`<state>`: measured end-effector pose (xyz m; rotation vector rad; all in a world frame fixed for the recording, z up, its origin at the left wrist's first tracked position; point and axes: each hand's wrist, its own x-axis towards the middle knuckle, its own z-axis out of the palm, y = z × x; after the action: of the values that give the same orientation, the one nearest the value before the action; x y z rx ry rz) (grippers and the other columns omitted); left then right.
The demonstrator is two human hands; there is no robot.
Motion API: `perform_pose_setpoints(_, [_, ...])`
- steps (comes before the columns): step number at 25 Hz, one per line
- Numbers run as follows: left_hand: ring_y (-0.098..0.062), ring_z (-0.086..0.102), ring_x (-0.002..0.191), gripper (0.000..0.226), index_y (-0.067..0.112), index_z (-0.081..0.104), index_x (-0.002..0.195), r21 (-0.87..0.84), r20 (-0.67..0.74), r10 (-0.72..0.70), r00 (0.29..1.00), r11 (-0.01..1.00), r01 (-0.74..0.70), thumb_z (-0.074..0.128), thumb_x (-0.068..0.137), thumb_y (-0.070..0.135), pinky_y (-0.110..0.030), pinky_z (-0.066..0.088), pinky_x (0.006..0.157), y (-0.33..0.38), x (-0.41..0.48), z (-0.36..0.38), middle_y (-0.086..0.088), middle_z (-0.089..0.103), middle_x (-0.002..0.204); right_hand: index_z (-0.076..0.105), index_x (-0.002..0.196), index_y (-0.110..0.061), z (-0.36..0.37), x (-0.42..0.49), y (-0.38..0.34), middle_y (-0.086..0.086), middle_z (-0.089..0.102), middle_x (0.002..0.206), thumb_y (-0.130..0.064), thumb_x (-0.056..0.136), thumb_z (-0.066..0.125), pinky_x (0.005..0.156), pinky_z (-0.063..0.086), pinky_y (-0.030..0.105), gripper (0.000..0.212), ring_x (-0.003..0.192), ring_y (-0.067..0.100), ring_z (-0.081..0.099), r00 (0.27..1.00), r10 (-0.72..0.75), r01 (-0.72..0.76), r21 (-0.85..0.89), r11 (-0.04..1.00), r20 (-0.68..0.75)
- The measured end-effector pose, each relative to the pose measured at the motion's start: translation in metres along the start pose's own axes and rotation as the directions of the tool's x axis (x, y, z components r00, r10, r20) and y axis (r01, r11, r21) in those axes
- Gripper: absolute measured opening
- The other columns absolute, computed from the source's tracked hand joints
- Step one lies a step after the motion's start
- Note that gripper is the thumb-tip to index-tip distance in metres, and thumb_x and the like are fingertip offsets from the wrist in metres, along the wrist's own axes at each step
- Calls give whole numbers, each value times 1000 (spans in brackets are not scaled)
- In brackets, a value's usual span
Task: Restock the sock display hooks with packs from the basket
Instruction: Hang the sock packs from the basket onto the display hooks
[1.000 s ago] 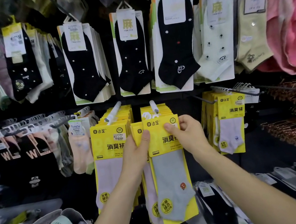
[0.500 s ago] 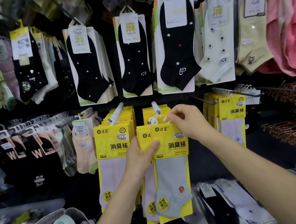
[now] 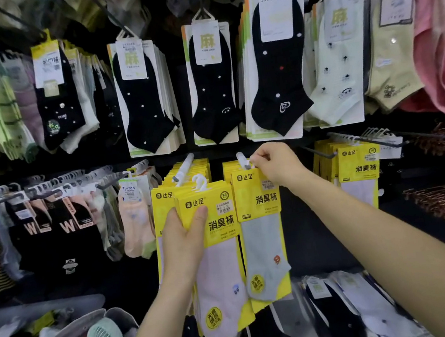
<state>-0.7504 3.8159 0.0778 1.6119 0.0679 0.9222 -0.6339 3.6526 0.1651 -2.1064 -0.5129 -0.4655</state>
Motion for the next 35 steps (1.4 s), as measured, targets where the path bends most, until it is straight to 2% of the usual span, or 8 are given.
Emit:
perform_pose_setpoints(4, [-15, 64, 98, 23, 13, 58, 110, 15, 27, 7, 1000, 1000, -8, 58, 91, 26, -36, 53, 84, 4, 2, -11, 1, 68, 104, 56, 65, -24, 9, 0, 6, -8, 55, 70, -22, 91, 56, 51, 36, 23, 26, 59, 7, 47, 1000, 22, -22, -27, 999, -2])
perform_pose_setpoints(9, [-4, 61, 88, 10, 20, 57, 99, 9, 43, -17, 999, 1000, 17, 59, 90, 24, -12, 50, 66, 6, 2, 2, 13, 64, 94, 64, 74, -25, 5, 0, 2, -7, 64, 79, -26, 87, 60, 64, 48, 31, 14, 71, 11, 57, 997, 45, -51, -104, 993, -64])
perform_pose_setpoints(12, [-2, 61, 85, 7, 22, 57, 94, -23, 62, -38, 997, 999, 39, 61, 89, 24, -9, 47, 61, 8, 3, 15, 12, 64, 91, 58, 76, -26, 0, -20, 1, -13, 59, 74, -39, 85, 62, 65, 43, 21, 16, 71, 3, 55, 977, -70, 78, 32, 996, -203])
perform_pose_setpoints(15, [4, 63, 73, 8, 25, 58, 87, -57, 106, -30, 994, 998, 36, 65, 86, 23, -6, 45, 55, 10, -1, 29, 12, 66, 87, 54, 74, -30, 3, -46, 2, -12, 56, 73, -48, 73, 72, 58, 38, 17, 26, 66, 1, 50, 994, -108, 111, 116, 987, -35])
perform_pose_setpoints(21, [-9, 67, 86, 12, 24, 61, 93, -136, 182, -92, 979, 984, 118, 50, 96, 27, -26, 55, 73, 8, -10, 47, 2, 70, 96, 66, 86, -26, -8, -52, 21, -1, 66, 90, -29, 77, 75, 80, 53, 33, 13, 90, 16, 63, 999, -9, 1, 200, 980, 39])
perform_pose_setpoints(26, [-13, 51, 72, 19, 19, 52, 82, -73, 55, -79, 995, 994, 83, 46, 97, 28, -28, 42, 66, 1, -6, 35, 1, 54, 79, 69, 87, -23, -13, -45, 30, -6, 63, 80, -21, 89, 62, 74, 49, 29, 7, 82, 13, 59, 998, 59, -51, 221, 974, -29])
perform_pose_setpoints(31, [1, 62, 74, 16, 23, 57, 84, -108, -44, -51, 998, 993, 46, 48, 97, 25, -17, 51, 64, 2, -1, 11, 10, 64, 85, 65, 83, -27, -12, -27, 18, -10, 62, 77, -23, 91, 57, 61, 43, 19, 13, 67, 5, 58, 998, 9, -5, 50, 999, -68])
perform_pose_setpoints(35, [-16, 64, 87, 14, 22, 58, 89, -94, -36, -45, 998, 995, 42, 47, 97, 25, -33, 53, 76, 6, 0, -2, 1, 67, 93, 71, 84, -26, 5, -13, 10, -5, 65, 82, -28, 91, 57, 85, 48, 39, 16, 90, 25, 63, 998, 44, -49, -110, 993, -43])
